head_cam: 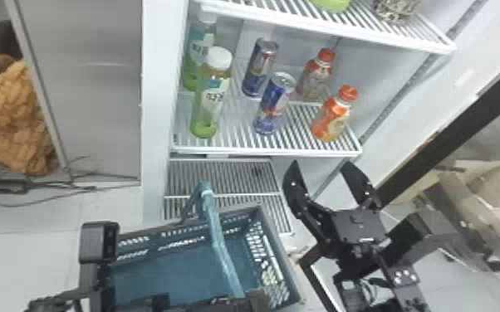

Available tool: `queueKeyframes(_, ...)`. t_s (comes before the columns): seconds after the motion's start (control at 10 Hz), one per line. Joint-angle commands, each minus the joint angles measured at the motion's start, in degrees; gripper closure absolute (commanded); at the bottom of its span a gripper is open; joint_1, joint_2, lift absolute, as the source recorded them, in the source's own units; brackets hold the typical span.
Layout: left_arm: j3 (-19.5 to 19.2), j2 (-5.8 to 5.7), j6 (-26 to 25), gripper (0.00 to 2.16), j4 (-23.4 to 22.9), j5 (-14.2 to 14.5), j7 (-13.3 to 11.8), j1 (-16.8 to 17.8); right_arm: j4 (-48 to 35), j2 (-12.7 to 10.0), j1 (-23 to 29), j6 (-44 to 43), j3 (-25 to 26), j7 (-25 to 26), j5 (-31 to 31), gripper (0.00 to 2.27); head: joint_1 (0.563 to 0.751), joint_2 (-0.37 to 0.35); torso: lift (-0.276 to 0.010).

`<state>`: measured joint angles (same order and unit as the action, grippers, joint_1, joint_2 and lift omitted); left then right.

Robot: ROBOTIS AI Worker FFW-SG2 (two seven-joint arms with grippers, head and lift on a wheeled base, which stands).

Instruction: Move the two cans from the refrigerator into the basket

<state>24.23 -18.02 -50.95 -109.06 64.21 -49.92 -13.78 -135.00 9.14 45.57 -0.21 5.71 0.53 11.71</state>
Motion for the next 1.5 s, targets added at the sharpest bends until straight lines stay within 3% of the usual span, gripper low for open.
queueKeyframes(0.0,0.11,-0.09,-0.24,1.16,0.0,0.0,0.0,0.0,1.61,0.09,-1.42,-0.36,0.0,-0.09,-0.51,0.09,0.695,-0.35,-0.276)
queueKeyframes(0.6,0.34,-0.09,-0.24,1.16,0.0,0.0,0.09,0.14,10.33,1.06,-9.57,-3.73,-0.34,-1.32,-2.0,0.09,0.695,-0.35,-0.276)
queueKeyframes(1.4,0.57,-0.18,-0.38,1.16,0.29,1.49,0.62,0.14,17.22,2.55,-16.6,-6.12,-2.63,-2.02,-2.0,0.09,0.695,-0.35,-0.276)
